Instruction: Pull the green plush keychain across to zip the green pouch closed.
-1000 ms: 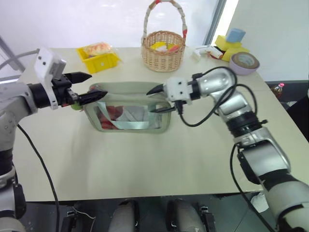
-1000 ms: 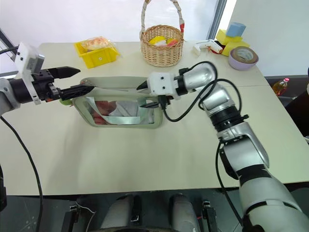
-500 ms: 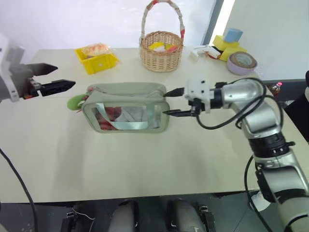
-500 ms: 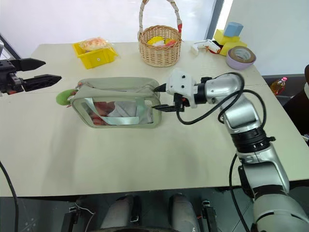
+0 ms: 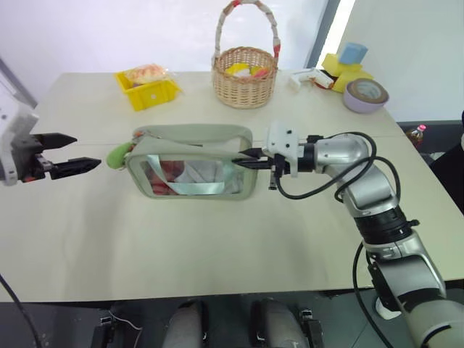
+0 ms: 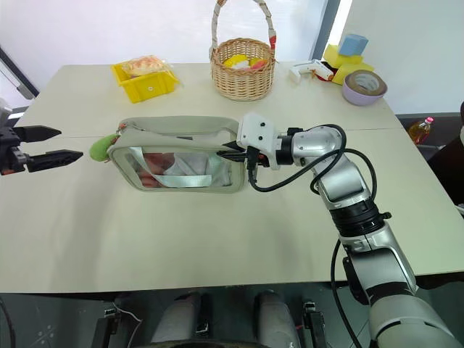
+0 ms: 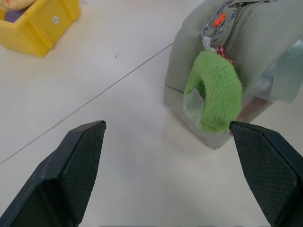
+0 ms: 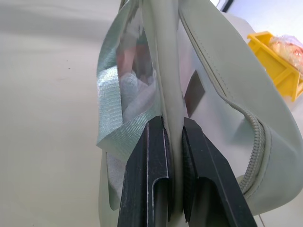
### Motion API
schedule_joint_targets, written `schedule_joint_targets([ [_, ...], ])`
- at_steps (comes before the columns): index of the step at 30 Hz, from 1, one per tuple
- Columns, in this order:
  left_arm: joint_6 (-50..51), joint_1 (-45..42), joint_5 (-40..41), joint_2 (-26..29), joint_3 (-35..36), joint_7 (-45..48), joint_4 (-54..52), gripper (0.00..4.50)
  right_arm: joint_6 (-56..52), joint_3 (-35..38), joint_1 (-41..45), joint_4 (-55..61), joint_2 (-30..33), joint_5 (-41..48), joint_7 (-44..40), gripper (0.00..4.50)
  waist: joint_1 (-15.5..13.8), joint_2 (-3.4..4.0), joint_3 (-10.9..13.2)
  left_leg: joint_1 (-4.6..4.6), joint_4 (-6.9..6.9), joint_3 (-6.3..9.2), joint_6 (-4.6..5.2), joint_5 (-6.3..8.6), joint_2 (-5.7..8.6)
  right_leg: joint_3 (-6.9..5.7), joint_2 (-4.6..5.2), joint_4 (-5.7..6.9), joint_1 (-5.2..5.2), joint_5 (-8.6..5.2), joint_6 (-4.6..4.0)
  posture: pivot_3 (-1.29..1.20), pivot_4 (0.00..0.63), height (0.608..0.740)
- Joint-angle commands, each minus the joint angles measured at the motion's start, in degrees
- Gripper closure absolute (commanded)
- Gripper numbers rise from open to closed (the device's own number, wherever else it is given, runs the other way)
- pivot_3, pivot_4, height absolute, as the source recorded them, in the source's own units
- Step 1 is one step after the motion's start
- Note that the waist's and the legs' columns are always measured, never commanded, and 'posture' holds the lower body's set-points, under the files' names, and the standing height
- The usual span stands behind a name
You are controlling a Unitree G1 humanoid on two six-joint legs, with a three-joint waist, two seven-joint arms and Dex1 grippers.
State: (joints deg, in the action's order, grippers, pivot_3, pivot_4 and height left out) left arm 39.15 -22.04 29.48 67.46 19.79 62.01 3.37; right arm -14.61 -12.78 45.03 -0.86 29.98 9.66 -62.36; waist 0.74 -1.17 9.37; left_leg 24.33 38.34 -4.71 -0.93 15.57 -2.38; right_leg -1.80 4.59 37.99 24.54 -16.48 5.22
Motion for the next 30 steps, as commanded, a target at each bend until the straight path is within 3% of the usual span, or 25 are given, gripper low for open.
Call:
schedule_joint_targets([
  [1, -2.1, -0.8, -1.1, -2.6, -0.9, -2.6, -2.1, 0.00, 1.2, 0.5, 1.1, 0.8, 0.0, 0.2, -0.3, 4.46, 0.0, 0.00, 0.0, 0.00, 0.00, 0.00, 0.00, 0.00, 0.00, 0.00, 0.00, 0.01, 0.00, 0.00, 0.00, 0.00, 0.150, 0.739],
  [11, -2.2, -0.2, -0.8, -4.9, -2.7, -1.8, -3.6, 0.00, 0.9, 0.2, 1.4, 0.7, -0.2, 0.0, -0.1, 4.46, 0.1, 0.00, 0.0, -0.01, 0.00, 0.01, -0.02, -0.01, 0.00, -0.01, -0.02, 0.06, 0.00, 0.00, 0.00, 0.00, 0.150, 0.739],
  [14, -3.7, -1.7, -1.9, -5.7, -3.4, -2.6, -1.9, 0.89, 0.8, 0.2, 1.7, 0.6, -0.4, 0.0, 0.1, 4.50, 0.1, 0.00, 0.0, -0.01, 0.00, 0.00, -0.02, -0.01, 0.01, 0.00, -0.01, 0.06, 0.00, 0.00, 0.00, 0.00, 0.150, 0.739],
  [21, -5.1, -2.3, -2.6, -5.7, -3.9, -1.1, 0.3, 4.47, 0.7, 0.4, 1.9, 0.7, -0.4, -0.1, 0.4, 4.50, 0.1, 0.00, 0.0, -0.01, 0.00, 0.00, -0.03, -0.02, 0.02, -0.01, -0.02, 0.06, 0.00, 0.00, 0.00, 0.00, 0.150, 0.739],
  [25, -3.9, -5.6, -1.7, -6.5, -4.4, -1.2, 0.7, 4.47, 0.9, 0.4, 2.2, 0.4, -0.5, -0.1, 0.6, 4.50, 0.0, -0.01, 0.0, -0.01, 0.01, 0.01, -0.02, -0.01, 0.02, -0.01, -0.02, 0.06, 0.00, 0.00, 0.00, 0.00, 0.150, 0.739],
  [30, 0.7, -16.8, 1.9, -7.1, -6.9, 0.0, -3.7, 4.47, 1.4, 0.5, 2.7, -0.9, -1.0, -0.5, 1.0, 4.50, -0.1, -0.05, 0.0, 0.02, 0.03, 0.02, -0.05, -0.03, 0.13, -0.01, 0.00, 0.07, 0.00, 0.00, 0.01, 0.00, 0.150, 0.739],
])
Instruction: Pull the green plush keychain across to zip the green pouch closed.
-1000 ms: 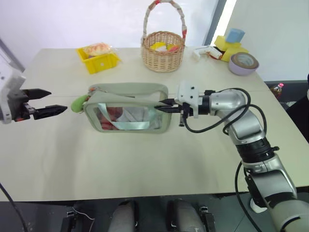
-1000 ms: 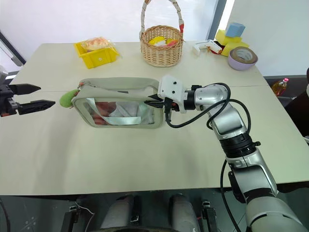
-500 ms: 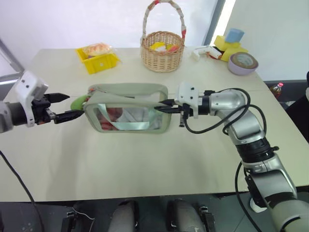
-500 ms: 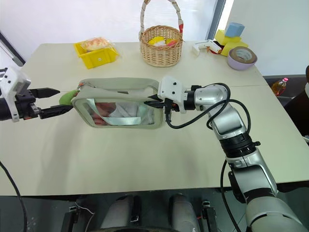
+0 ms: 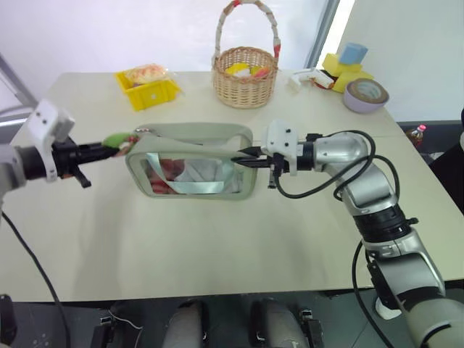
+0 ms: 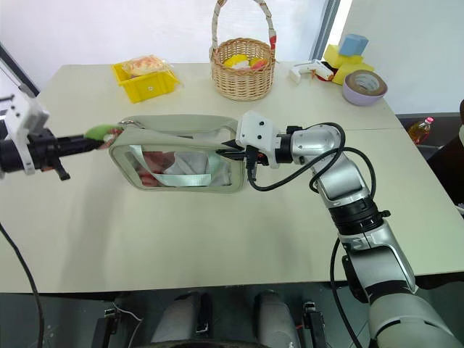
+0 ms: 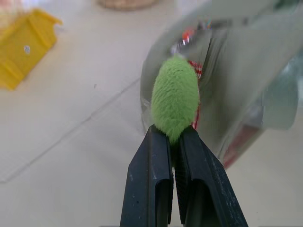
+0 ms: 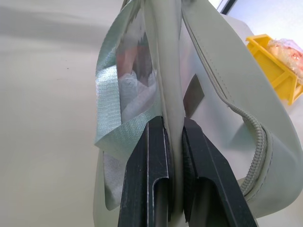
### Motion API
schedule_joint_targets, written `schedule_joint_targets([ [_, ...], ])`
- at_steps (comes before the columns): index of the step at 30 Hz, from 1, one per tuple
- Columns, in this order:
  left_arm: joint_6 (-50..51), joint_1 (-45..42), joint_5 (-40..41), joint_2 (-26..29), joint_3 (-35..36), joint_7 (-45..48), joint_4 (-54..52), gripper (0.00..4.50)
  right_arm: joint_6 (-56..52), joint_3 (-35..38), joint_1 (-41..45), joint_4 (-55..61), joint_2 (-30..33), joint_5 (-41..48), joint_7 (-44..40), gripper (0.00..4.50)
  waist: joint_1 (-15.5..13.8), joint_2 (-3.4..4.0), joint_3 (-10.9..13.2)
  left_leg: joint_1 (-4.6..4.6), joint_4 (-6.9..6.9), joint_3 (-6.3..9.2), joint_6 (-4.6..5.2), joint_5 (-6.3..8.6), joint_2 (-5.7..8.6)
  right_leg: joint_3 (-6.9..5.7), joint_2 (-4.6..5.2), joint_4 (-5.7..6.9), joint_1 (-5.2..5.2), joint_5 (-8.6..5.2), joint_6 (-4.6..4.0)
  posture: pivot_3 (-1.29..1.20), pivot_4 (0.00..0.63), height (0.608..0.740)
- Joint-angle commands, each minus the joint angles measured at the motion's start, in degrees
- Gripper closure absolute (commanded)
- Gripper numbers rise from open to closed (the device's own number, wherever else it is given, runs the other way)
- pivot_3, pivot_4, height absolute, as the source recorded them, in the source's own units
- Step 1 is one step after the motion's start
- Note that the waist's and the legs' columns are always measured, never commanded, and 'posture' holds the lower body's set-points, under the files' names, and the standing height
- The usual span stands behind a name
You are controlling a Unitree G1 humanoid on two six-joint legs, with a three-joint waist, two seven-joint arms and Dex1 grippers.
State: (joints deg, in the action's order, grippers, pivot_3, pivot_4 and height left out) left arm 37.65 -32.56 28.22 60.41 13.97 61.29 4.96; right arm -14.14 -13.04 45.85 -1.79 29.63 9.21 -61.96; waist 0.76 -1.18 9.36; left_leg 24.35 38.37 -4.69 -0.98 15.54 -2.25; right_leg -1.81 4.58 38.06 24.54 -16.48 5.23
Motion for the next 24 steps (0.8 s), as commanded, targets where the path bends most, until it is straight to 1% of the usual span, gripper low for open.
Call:
schedule_joint_targets([
  [1, 3.0, -8.8, 3.8, -0.9, -2.4, 0.6, -7.2, 4.47, 0.9, 0.7, 2.0, -0.1, -0.8, 0.0, 0.8, 4.50, -0.2, -0.04, 0.0, 0.02, 0.02, 0.03, -0.01, 0.00, 0.01, -0.03, -0.01, 0.01, -0.02, 0.00, 0.00, 0.00, 0.150, 0.739],
  [4, 3.5, -12.2, 3.2, -2.7, -5.6, 0.7, -9.7, 4.47, 0.8, 0.5, 2.3, -0.2, -1.3, -0.1, 1.0, 4.50, -0.1, -0.04, 0.0, 0.03, 0.15, 0.12, 0.00, 0.00, 0.05, -0.04, 0.01, 0.01, -0.11, 0.00, 0.00, 0.00, 0.150, 0.739],
  [8, 1.9, -12.8, 1.0, -5.0, -9.4, 0.2, -11.2, 4.47, 0.6, 0.5, 1.8, 0.4, -1.6, -0.4, 1.1, 4.50, 0.3, -0.02, 0.0, -0.01, 0.17, 0.12, 0.03, 0.01, 0.02, -0.02, -0.07, 0.05, -0.09, 0.00, 0.01, 0.00, 0.150, 0.739],
  [11, -3.8, -12.7, -5.0, -6.3, -13.4, -1.2, -8.9, 4.47, 0.3, 0.4, 1.4, 1.1, -1.5, -0.4, 1.1, 4.50, 0.3, -0.02, 0.0, -0.01, 0.18, 0.13, 0.03, 0.01, -0.05, -0.02, -0.14, 0.05, -0.09, 0.00, 0.00, 0.00, 0.150, 0.739],
  [13, -6.8, -12.7, -7.2, -6.6, -14.3, -1.2, -7.6, 3.82, 0.2, 0.5, 1.2, 1.4, -1.5, -0.4, 1.2, 4.50, 0.3, -0.02, 0.0, 0.01, 0.23, 0.10, 0.03, 0.02, -0.04, -0.01, -0.13, 0.05, -0.09, 0.00, 0.00, 0.00, 0.150, 0.739],
  [14, -6.9, -12.7, -7.0, -6.7, -14.2, -0.6, -7.3, 3.56, 0.2, 0.5, 1.1, 1.5, -1.4, -0.4, 1.2, 4.50, 0.2, -0.02, 0.0, 0.01, 0.24, 0.10, 0.04, 0.02, -0.04, -0.01, -0.13, 0.05, -0.09, 0.00, 0.00, 0.00, 0.150, 0.739],
  [15, -6.9, -12.7, -6.6, -6.5, -14.0, 0.3, -7.2, 3.14, 0.1, 0.6, 1.1, 1.5, -1.3, -0.4, 1.2, 4.50, 0.2, -0.02, 0.0, 0.02, 0.25, 0.10, 0.04, 0.02, -0.04, -0.01, -0.13, 0.05, -0.09, 0.00, 0.00, 0.00, 0.150, 0.739],
  [16, -6.9, -12.7, -6.3, -6.3, -13.8, 1.0, -7.2, 2.60, 0.1, 0.6, 1.0, 1.6, -1.3, -0.4, 1.2, 4.50, 0.2, -0.02, 0.0, 0.02, 0.25, 0.10, 0.04, 0.02, -0.05, -0.02, -0.13, 0.05, -0.09, 0.00, 0.00, 0.00, 0.150, 0.739],
  [17, -7.0, -12.6, -6.2, -6.2, -13.6, 1.5, -7.2, 2.17, 0.1, 0.7, 0.9, 1.6, -1.3, -0.4, 1.2, 4.50, 0.2, -0.02, 0.0, 0.02, 0.25, 0.11, 0.05, 0.03, -0.05, -0.02, -0.13, 0.04, -0.09, 0.00, 0.00, 0.00, 0.150, 0.739],
  [18, -6.5, -13.4, -6.2, -5.7, -13.2, 1.7, -6.8, 1.59, 0.1, 0.7, 0.9, 1.5, -1.2, -0.5, 1.2, 4.50, 0.2, -0.02, 0.0, 0.02, 0.25, 0.11, 0.04, 0.03, -0.06, -0.02, -0.13, 0.05, -0.09, 0.00, 0.01, 0.00, 0.150, 0.739],
  [21, -3.8, -15.6, -4.7, -2.6, -11.0, 4.1, -5.9, 0.12, 0.3, 0.7, 0.5, 1.6, -1.1, -0.5, 1.2, 4.50, 0.3, -0.02, 0.0, 0.02, 0.28, 0.11, 0.05, 0.03, -0.06, -0.02, -0.13, 0.05, -0.09, 0.00, 0.01, 0.00, 0.150, 0.739],
  [24, -1.8, -15.5, -3.1, 2.4, -8.6, 7.4, -5.0, 0.12, 0.6, 0.8, 0.3, 1.5, -1.1, -0.5, 1.1, 4.50, 0.4, -0.02, 0.0, 0.03, 0.27, 0.11, 0.08, 0.05, -0.09, -0.02, -0.16, 0.05, -0.08, 0.00, 0.01, 0.00, 0.150, 0.739],
])
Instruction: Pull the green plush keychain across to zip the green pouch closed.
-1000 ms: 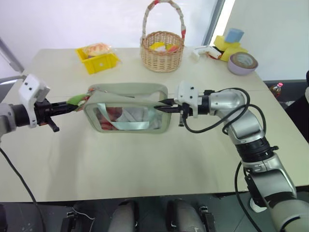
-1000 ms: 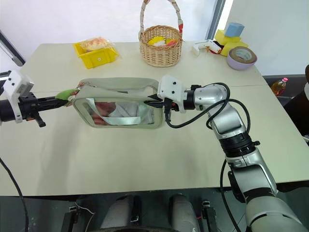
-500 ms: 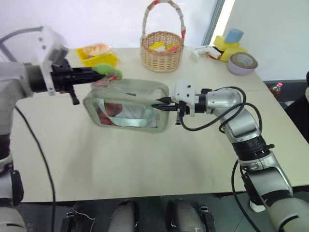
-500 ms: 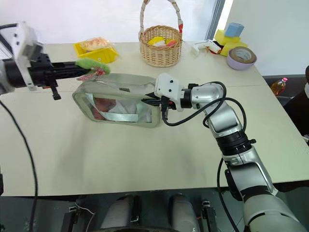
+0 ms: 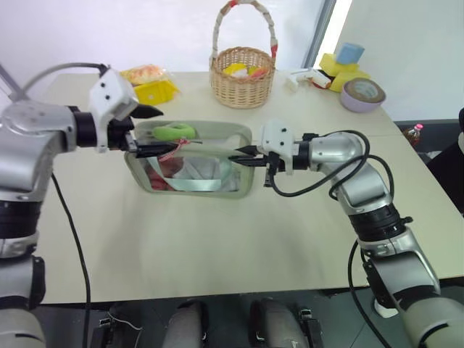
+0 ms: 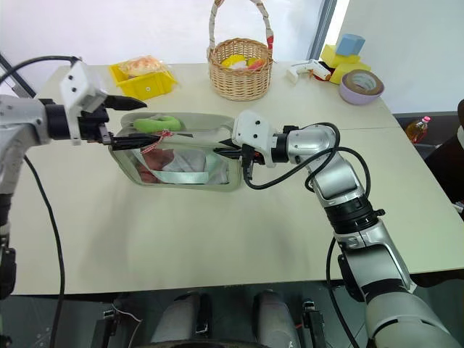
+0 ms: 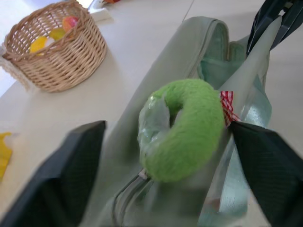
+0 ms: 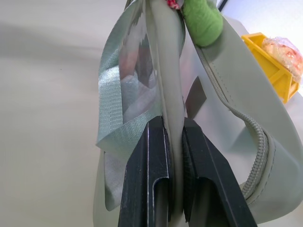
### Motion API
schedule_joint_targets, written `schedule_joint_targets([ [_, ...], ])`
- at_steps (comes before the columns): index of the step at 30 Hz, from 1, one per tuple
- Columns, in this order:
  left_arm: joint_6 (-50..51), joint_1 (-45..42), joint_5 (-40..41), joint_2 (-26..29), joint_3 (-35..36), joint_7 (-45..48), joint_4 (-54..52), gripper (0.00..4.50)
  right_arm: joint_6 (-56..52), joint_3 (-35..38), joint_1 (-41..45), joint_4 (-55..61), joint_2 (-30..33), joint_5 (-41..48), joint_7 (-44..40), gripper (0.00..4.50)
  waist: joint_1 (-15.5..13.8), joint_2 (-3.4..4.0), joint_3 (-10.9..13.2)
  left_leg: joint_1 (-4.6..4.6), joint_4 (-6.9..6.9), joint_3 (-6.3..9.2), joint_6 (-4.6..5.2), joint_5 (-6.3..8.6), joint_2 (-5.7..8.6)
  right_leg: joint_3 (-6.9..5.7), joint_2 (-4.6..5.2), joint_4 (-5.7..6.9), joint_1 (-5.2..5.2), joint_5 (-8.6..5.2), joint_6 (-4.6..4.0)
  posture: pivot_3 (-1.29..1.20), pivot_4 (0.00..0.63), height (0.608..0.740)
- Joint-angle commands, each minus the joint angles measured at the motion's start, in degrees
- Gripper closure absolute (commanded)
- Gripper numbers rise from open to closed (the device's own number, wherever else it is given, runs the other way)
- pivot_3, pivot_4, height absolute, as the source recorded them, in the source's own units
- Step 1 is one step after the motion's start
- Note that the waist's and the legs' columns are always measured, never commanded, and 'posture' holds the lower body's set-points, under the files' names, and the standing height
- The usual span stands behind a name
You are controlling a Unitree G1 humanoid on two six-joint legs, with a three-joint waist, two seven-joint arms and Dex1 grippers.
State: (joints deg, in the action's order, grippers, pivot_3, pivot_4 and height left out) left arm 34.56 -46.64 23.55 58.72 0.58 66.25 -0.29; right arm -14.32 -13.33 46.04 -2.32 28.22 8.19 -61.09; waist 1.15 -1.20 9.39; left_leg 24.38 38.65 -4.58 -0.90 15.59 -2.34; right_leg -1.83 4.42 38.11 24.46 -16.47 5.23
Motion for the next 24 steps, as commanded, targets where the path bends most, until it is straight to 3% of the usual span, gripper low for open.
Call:
schedule_joint_targets([
  [1, 1.5, -0.3, 1.6, 6.1, 5.6, 3.7, 0.5, 0.12, 0.9, 1.1, 0.1, 2.0, 0.4, 0.6, 0.2, 4.50, 0.0, 0.00, 0.0, 0.00, 0.00, 0.00, 0.01, 0.00, -0.01, 0.00, 0.00, 0.00, 0.00, 0.00, 0.00, 0.00, 0.150, 0.739],
  [4, -0.6, 6.5, 0.6, 10.1, 7.8, 5.8, 0.8, 0.12, 1.3, 1.2, 0.3, 1.5, 0.4, 0.6, 0.0, 4.50, -0.1, 0.04, 0.0, -0.03, 0.00, -0.04, 0.02, 0.01, -0.01, 0.01, 0.02, -0.01, 0.00, 0.00, 0.00, 0.00, 0.150, 0.739],
  [6, -2.5, 12.1, 0.2, 9.5, 8.9, 5.5, 0.0, 0.12, 1.5, 1.1, 0.7, 1.1, 0.3, 0.6, -0.2, 4.50, -0.4, 0.04, 0.0, -0.05, 0.01, -0.03, 0.02, 0.01, -0.04, 0.01, 0.02, -0.03, -0.01, -0.01, 0.00, 0.00, 0.150, 0.739],
  [14, -7.5, 15.1, -3.1, -1.6, 6.9, -3.8, 3.7, 0.12, 1.5, 0.8, 1.5, 0.5, 0.1, 0.7, -0.9, 4.50, -0.4, -0.04, 0.0, 0.07, 0.16, -0.01, 0.11, 0.07, -0.10, -0.02, 0.05, 0.01, -0.04, 0.00, 0.00, 0.00, 0.150, 0.739],
  [17, -7.0, 14.2, -2.3, -3.0, 7.3, -3.9, 4.3, 0.89, 1.3, 0.8, 1.6, 0.4, 0.1, 0.5, -1.0, 4.50, -0.4, -0.04, 0.0, 0.05, 0.16, -0.02, 0.11, 0.07, -0.07, -0.04, 0.02, 0.01, -0.02, -0.01, 0.00, 0.00, 0.150, 0.739],
  [24, -4.0, 13.5, 0.2, -3.0, 8.3, -3.0, 2.8, 4.42, 1.5, 1.2, 2.0, -0.2, 0.3, 0.0, -0.5, 4.50, -0.4, -0.04, 0.0, 0.05, 0.16, -0.02, 0.11, 0.07, -0.07, -0.04, 0.02, 0.01, -0.02, -0.01, 0.00, 0.00, 0.150, 0.739],
])
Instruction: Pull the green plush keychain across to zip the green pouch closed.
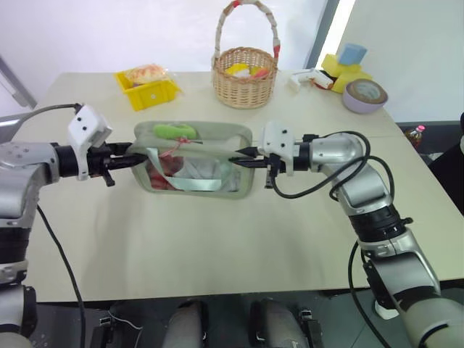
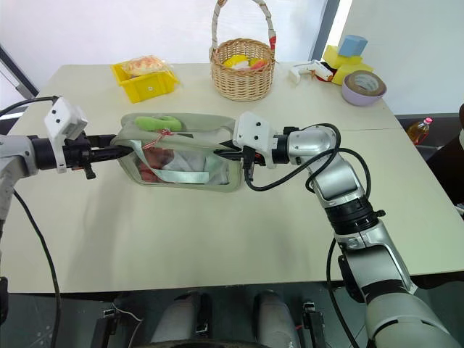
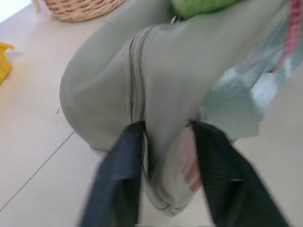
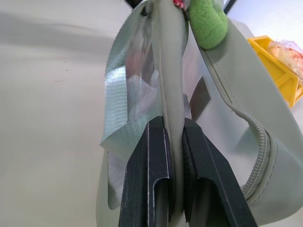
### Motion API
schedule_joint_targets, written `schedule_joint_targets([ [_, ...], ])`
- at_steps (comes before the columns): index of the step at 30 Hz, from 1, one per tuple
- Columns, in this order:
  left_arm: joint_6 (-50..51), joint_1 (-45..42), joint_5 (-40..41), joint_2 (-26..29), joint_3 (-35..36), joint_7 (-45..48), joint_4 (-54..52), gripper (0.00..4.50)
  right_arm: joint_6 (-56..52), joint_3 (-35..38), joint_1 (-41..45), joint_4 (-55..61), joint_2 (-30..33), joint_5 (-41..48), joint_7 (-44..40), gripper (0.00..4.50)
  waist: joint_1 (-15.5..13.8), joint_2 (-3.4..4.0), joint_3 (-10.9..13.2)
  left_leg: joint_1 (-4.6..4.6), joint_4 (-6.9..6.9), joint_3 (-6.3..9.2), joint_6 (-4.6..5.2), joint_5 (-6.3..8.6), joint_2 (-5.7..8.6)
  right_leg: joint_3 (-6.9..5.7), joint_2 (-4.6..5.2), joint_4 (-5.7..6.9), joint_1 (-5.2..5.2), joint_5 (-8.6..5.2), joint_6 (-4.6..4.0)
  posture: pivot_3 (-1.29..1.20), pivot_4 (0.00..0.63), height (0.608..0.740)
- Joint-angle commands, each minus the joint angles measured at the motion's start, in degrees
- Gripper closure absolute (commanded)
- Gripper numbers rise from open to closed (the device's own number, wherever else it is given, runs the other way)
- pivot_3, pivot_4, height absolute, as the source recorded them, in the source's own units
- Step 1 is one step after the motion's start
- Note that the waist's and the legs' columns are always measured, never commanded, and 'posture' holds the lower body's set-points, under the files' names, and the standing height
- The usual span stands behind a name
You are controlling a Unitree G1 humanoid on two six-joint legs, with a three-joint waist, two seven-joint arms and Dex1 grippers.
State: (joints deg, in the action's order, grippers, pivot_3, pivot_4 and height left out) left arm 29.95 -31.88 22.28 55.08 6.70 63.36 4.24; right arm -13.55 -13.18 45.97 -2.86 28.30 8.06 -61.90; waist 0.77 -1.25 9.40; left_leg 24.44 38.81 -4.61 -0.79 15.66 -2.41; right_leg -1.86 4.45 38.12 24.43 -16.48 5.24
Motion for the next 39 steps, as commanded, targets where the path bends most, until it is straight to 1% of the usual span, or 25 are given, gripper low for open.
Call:
schedule_joint_targets([
  [1, 1.4, -1.5, 1.7, 0.5, 2.2, -0.4, -1.8, 4.47, 0.8, 1.1, 2.1, 0.2, 0.3, 0.1, 0.3, 4.50, 0.0, 0.00, 0.0, 0.00, 0.00, 0.00, 0.00, 0.00, 0.00, 0.00, 0.00, 0.00, 0.00, 0.00, 0.00, 0.00, 0.150, 0.739],
  [6, 4.0, -1.1, 2.6, 0.8, 1.5, 0.3, -3.5, 4.47, 1.0, 1.4, 2.7, -0.9, 0.8, 0.0, 0.2, 4.50, 0.0, 0.00, 0.0, 0.01, 0.01, 0.00, 0.00, 0.00, 0.00, 0.00, 0.00, 0.00, 0.00, 0.00, 0.00, 0.00, 0.150, 0.739],
  [9, 4.0, 0.4, 2.5, 1.0, 1.6, 0.6, -5.0, 4.50, -0.3, 2.8, 4.9, -2.6, 3.3, 0.6, -1.4, 3.35, -0.1, 0.01, 0.0, 0.01, 0.01, 0.00, 0.00, 0.00, 0.00, 0.00, 0.01, 0.00, 0.00, 0.00, 0.00, 0.00, 0.150, 0.739],
  [11, 4.1, 0.7, 2.5, 1.1, 1.9, 0.5, -5.4, 4.50, -1.5, 3.1, 6.4, -3.3, 5.7, 0.9, -3.2, 2.49, -0.2, 0.01, 0.0, 0.01, 0.01, 0.02, 0.00, 0.00, -0.02, 0.00, 0.04, -0.01, -0.01, 0.00, 0.00, 0.00, 0.150, 0.739],
  [12, 3.7, 1.1, 2.1, 1.2, 2.0, 0.2, -5.5, 4.50, -3.1, 3.6, 7.9, -3.4, 7.4, 1.6, -4.8, 1.90, -0.2, 0.01, 0.0, 0.01, 0.02, 0.01, 0.00, 0.00, -0.02, 0.00, 0.05, -0.01, -0.01, 0.00, 0.00, 0.00, 0.150, 0.739],
  [14, 3.5, 1.5, 2.0, 1.4, 2.2, -0.1, -5.5, 4.50, -6.2, 4.2, 10.4, -3.3, 9.5, 3.0, -6.8, 1.90, -0.1, 0.03, 0.0, 0.01, 0.01, 0.01, 0.02, 0.01, -0.01, 0.00, 0.05, -0.01, 0.00, 0.00, 0.00, 0.00, 0.150, 0.739],
  [16, 3.5, 1.7, 2.0, 1.4, 2.4, -0.2, -5.5, 4.50, -8.6, 4.6, 12.6, -3.3, 9.9, 4.2, -7.2, 1.90, 0.0, 0.03, 0.0, 0.00, 0.01, 0.01, 0.03, 0.02, -0.03, 0.00, 0.03, -0.01, 0.00, 0.00, 0.00, 0.00, 0.150, 0.739],
  [19, 3.5, 2.0, 2.0, 1.5, 2.3, -0.3, -6.1, 4.50, -15.0, 6.2, 17.5, -2.0, 4.6, 8.4, -4.1, 1.90, 0.4, 0.04, 0.0, -0.06, 0.00, -0.03, 0.04, 0.02, -0.04, 0.01, 0.00, -0.01, 0.01, 0.00, 0.00, 0.00, 0.150, 0.739],
  [21, 3.9, 1.7, 2.3, 1.5, 2.2, -0.3, -6.2, 4.50, -18.3, 5.5, 18.9, -0.3, -1.0, 10.2, -1.3, 1.90, 0.4, 0.05, 0.0, -0.08, -0.01, -0.04, 0.03, 0.02, -0.07, 0.01, -0.02, 0.00, 0.02, 0.00, -0.01, 0.00, 0.150, 0.739],
  [24, 4.0, 1.3, 2.3, 1.5, 1.8, -0.2, -6.2, 4.50, -16.6, 0.7, 20.3, -2.7, -8.1, 6.0, 3.2, 1.90, 0.4, 0.05, 0.0, -0.06, -0.01, -0.07, 0.02, 0.01, -0.17, 0.01, -0.04, 0.07, 0.02, 0.00, -0.01, 0.00, 0.150, 0.739],
  [27, 3.7, 1.2, 2.0, 1.7, 1.6, 0.0, -6.0, 4.50, -15.5, -1.9, 21.8, -6.9, -12.0, 3.7, 5.1, 1.90, -0.1, 0.04, 0.0, 0.03, 0.01, -0.05, 0.02, 0.01, -0.12, 0.00, 0.00, 0.06, 0.02, 0.00, -0.01, 0.00, 0.150, 0.739],
  [32, 4.4, 1.5, 2.4, 1.8, 2.1, -0.1, -6.9, 4.50, -10.4, -3.9, 24.0, -14.6, -14.0, 0.1, 5.7, 1.90, -0.1, 0.02, 0.0, 0.09, 0.06, -0.05, 0.02, 0.01, 0.04, -0.01, 0.10, 0.04, 0.00, 0.00, -0.01, 0.00, 0.150, 0.739],
  [39, 5.0, 3.0, 2.8, 2.1, 3.1, -0.8, -8.3, 4.50, -8.5, -3.4, 25.0, -17.9, -15.4, -0.1, 4.1, 1.90, 0.3, 0.02, 0.0, 0.06, 0.03, 0.00, 0.02, 0.01, 0.02, -0.02, 0.02, 0.05, 0.02, 0.00, 0.00, 0.00, 0.150, 0.739],
])
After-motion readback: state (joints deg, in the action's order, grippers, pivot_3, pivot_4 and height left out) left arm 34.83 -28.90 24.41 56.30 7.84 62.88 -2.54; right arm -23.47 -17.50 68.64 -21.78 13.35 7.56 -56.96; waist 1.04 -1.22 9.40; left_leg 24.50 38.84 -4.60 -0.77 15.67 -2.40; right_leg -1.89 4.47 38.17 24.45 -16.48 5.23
